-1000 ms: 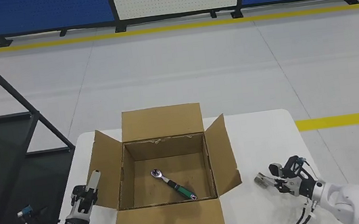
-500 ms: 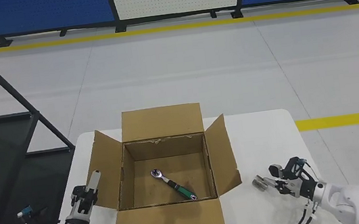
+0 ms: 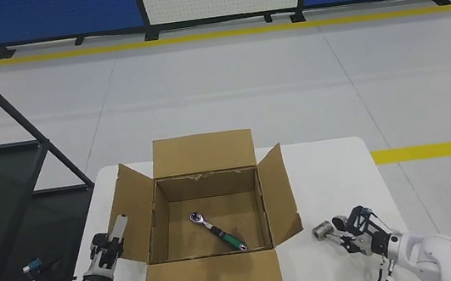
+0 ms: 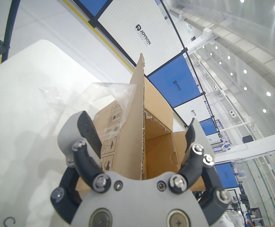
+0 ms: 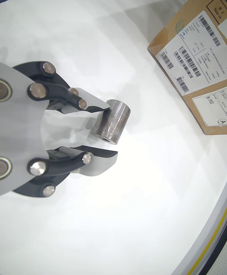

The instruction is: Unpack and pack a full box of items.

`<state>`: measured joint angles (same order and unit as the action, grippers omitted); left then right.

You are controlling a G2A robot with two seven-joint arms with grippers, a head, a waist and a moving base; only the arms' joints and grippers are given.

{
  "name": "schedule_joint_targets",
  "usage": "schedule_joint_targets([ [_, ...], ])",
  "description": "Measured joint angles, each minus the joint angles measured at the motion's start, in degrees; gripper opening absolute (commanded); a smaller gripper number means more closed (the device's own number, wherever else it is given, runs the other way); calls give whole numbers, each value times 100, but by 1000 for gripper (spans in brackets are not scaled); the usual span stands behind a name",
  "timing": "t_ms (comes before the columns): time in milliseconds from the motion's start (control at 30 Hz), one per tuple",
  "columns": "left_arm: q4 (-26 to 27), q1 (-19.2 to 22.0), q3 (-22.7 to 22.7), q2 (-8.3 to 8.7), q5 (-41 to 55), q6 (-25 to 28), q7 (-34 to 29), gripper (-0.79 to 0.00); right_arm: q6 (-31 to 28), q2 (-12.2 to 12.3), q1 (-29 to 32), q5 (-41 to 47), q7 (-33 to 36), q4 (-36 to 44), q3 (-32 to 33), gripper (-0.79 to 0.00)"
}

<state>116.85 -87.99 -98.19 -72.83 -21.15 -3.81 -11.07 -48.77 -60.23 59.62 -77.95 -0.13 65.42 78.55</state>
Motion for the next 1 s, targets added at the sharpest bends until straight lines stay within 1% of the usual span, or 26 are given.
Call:
schedule_joint_targets([
  [633, -40, 12, -24, 8, 30, 20, 36, 0, 105, 52, 35, 175, -40, 84, 13, -459],
  [1000, -43, 16, -20, 13, 22, -2, 31, 0, 83, 68, -17, 257, -88, -7, -36, -443],
])
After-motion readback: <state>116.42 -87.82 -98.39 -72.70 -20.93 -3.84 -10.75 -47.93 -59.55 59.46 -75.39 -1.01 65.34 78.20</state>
